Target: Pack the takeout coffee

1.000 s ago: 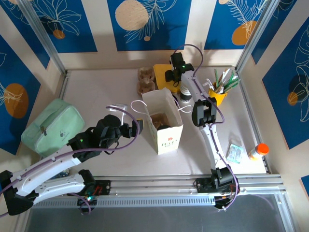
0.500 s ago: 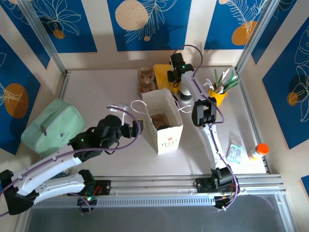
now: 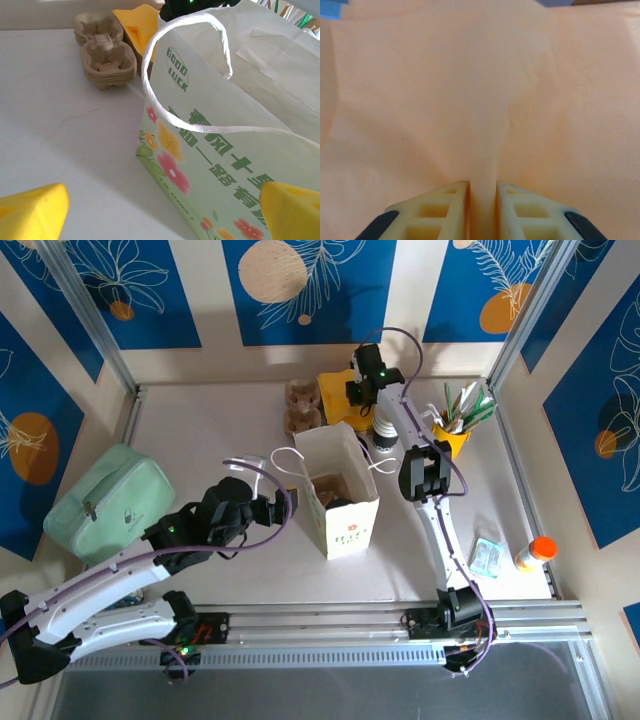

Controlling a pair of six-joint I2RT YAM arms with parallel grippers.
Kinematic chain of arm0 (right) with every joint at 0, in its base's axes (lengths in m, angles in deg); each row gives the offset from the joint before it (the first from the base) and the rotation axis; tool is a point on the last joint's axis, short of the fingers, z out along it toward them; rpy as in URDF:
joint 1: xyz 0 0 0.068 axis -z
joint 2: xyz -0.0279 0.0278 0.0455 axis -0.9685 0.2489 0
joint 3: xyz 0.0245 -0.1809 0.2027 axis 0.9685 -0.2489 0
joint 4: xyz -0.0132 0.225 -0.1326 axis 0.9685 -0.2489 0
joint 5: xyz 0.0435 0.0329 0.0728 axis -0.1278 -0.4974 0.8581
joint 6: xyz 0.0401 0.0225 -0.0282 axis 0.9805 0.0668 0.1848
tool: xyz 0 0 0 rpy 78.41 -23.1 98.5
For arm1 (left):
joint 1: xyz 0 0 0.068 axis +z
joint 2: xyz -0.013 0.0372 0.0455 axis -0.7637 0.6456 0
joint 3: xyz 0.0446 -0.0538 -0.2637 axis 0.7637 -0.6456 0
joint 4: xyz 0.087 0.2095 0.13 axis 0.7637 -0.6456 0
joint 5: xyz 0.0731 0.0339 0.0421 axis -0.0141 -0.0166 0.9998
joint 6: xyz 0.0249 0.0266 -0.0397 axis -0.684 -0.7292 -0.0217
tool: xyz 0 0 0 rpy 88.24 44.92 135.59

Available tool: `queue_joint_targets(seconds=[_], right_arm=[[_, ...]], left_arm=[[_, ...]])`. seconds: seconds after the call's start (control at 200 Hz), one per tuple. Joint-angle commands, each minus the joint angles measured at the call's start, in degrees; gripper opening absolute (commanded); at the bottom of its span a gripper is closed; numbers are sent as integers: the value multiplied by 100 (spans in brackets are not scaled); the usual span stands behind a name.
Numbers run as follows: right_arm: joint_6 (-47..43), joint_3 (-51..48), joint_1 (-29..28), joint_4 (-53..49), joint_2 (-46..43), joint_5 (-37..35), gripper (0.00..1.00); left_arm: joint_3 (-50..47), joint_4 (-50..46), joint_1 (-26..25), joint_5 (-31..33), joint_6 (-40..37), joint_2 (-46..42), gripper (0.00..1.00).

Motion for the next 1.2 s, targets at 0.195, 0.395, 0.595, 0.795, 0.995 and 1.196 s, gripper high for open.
queue_joint_targets(seconds=[0.195, 0.395, 0.595, 0.795, 0.995, 1.196], right_arm=[[101, 157, 41, -195, -787, 420, 7], [151, 167, 38, -298, -1241, 583, 1], [294, 170, 47, -598, -1841, 830, 0], [500, 169, 49, -962, -2507, 1203, 0], [911, 20, 97, -1354, -3261, 2014, 0], [1594, -517, 114, -1513, -4170, 3097, 0]], left_arm=[[173, 25, 53, -44, -59, -122, 97], [143, 7, 53, -50, -44, -195, 97], [293, -193, 54, 129, -186, -274, 98], [309, -235, 55, 164, -239, -426, 99], [254, -207, 54, 195, -252, -540, 99], [214, -103, 54, 106, -256, -648, 99]])
